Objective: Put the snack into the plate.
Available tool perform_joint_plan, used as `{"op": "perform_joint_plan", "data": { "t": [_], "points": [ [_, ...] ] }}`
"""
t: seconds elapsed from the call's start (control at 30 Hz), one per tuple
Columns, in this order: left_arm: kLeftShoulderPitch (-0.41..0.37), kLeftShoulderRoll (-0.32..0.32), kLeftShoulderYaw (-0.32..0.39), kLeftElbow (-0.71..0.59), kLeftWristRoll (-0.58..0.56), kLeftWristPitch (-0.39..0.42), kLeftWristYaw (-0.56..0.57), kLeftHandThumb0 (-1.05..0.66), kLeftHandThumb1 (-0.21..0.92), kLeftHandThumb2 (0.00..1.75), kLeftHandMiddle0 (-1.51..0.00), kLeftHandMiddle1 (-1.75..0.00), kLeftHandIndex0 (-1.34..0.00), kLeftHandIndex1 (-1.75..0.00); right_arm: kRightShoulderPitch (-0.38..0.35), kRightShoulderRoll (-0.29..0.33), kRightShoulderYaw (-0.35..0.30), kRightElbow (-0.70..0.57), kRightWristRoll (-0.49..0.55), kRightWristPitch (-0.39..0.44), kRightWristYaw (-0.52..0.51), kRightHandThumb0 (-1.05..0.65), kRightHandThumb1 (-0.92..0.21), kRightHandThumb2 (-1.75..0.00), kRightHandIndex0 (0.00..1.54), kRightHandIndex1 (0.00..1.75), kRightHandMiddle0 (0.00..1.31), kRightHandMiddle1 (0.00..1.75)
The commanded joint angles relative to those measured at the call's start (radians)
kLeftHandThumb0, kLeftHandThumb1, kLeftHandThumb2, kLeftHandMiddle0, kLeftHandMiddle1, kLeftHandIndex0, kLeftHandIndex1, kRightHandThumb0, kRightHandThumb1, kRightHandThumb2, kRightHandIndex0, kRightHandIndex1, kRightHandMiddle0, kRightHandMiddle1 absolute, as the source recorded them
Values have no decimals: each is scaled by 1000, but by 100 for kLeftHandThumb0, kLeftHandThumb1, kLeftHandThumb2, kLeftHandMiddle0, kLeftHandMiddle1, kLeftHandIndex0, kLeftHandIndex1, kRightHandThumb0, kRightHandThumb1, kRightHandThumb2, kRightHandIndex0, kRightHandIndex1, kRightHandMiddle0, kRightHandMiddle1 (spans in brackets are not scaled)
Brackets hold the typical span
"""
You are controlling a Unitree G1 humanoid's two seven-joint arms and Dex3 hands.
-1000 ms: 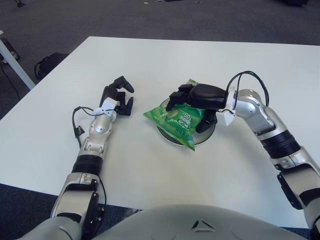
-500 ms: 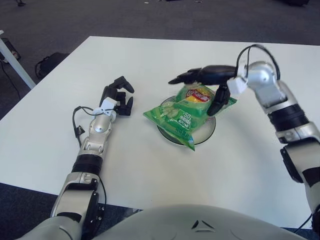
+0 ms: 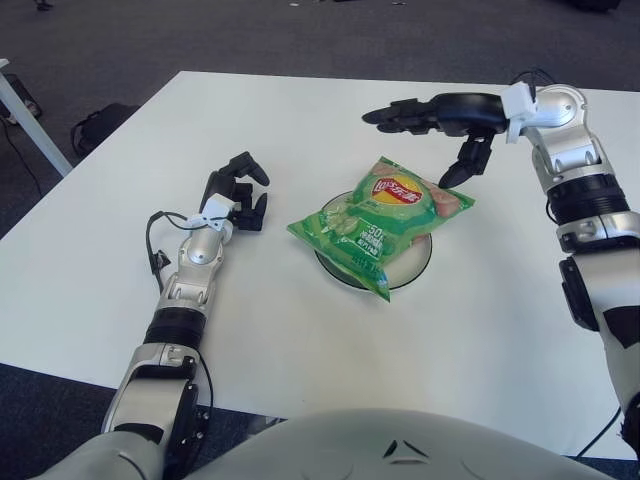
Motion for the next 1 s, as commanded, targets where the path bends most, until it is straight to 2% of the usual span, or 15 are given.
{"op": "perform_joint_plan", "data": {
  "t": [0.0,0.07,0.17,0.27,0.33,0.37,0.43,0.47,0.53,0.6,0.73,0.8,0.9,0.97],
  "points": [
    [99,-36,-15,80,-4,-4,-5,-53,21,145,-134,-175,-70,-175,-30,1,-41,45,45,86,60,-85,-36,-77,0,0,0,2],
    [98,-34,-16,82,-6,-4,-7,-53,21,145,-134,-175,-70,-175,1,-4,-65,49,66,132,80,-85,-37,-78,0,0,0,1],
    [97,-29,-18,83,-1,0,-5,-53,21,145,-134,-175,-71,-175,85,-18,-117,6,114,247,65,-84,-38,-79,0,0,0,0],
    [98,-25,-19,80,5,7,-1,-53,21,145,-134,-175,-71,-175,149,-24,-157,-63,132,357,-7,-71,-32,-89,7,6,0,18],
    [97,-22,-18,80,5,8,-3,-53,21,145,-134,-175,-71,-175,169,-23,-167,-105,134,397,-35,-62,-28,-96,5,28,0,34],
    [98,-21,-19,76,9,12,1,-53,21,145,-134,-175,-71,-175,209,-6,-184,-175,130,441,-118,-61,-27,-97,4,33,0,36],
    [100,-18,-21,69,18,21,7,-53,21,145,-135,-175,-71,-175,302,35,-221,-311,120,494,-285,-53,-28,-101,7,63,0,61],
    [101,-17,-21,67,20,25,8,-53,21,145,-135,-175,-71,-175,340,55,-235,-371,111,514,-360,-51,-28,-102,8,68,0,66],
    [100,-14,-22,69,21,26,7,-52,22,144,-135,-175,-70,-175,378,80,-246,-434,98,528,-449,-47,-30,-104,11,85,0,81],
    [99,-12,-22,73,21,24,7,-52,22,144,-134,-175,-70,-175,398,95,-249,-467,91,534,-505,-45,-32,-105,12,93,0,88],
    [97,-8,-25,85,20,12,0,-52,22,143,-134,-175,-69,-175,446,166,-272,-518,57,538,-699,-43,-39,-106,17,106,0,103],
    [96,-8,-25,87,18,13,-1,-52,22,144,-134,-175,-70,-175,456,192,-282,-524,59,555,-754,-42,-43,-106,19,111,0,112],
    [96,-9,-24,88,13,14,-4,-53,21,145,-134,-175,-71,-175,464,224,-294,-512,70,571,-815,-42,-50,-106,20,118,0,134],
    [95,-12,-21,90,7,12,-5,-53,21,145,-134,-175,-71,-175,461,240,-302,-480,73,558,-845,-42,-53,-106,21,121,0,141]
  ]
}}
